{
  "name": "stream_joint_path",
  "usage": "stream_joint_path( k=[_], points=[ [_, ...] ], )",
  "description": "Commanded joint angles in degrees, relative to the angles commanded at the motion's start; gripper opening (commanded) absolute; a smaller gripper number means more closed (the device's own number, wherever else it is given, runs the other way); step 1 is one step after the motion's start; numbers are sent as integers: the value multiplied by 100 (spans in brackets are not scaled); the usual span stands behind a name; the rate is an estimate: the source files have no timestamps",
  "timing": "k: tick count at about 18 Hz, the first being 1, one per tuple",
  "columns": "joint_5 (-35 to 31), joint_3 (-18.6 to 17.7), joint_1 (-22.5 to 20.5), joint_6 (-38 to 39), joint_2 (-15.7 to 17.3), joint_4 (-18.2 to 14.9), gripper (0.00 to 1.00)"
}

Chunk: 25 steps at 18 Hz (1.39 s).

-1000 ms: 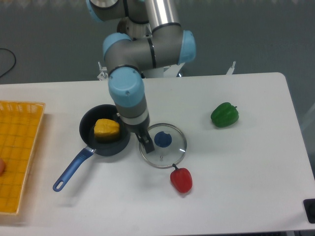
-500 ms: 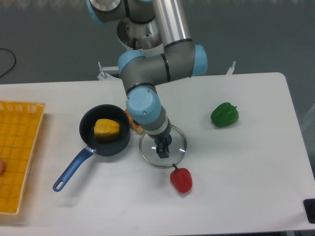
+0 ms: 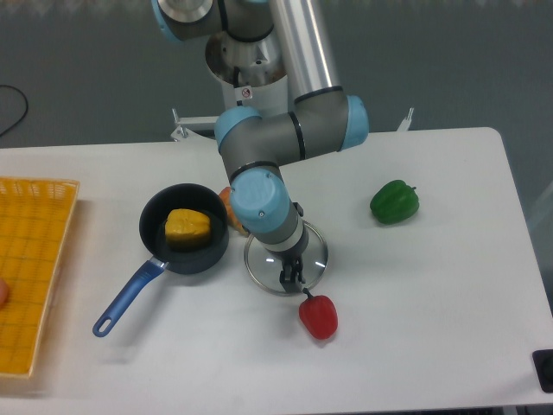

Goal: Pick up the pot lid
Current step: 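Lower the open gripper down onto the blue knob of the glass lid, then close the gripper around the blue knob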

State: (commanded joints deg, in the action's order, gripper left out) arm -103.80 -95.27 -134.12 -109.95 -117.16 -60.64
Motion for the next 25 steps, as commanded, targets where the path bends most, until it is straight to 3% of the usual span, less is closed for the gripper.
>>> stream_joint_path(
  k=[16,25],
  points=[
    [-26,-422,106,-62,132,26,100],
    [-35,-457,106,-70,114,131,100]
  ],
)
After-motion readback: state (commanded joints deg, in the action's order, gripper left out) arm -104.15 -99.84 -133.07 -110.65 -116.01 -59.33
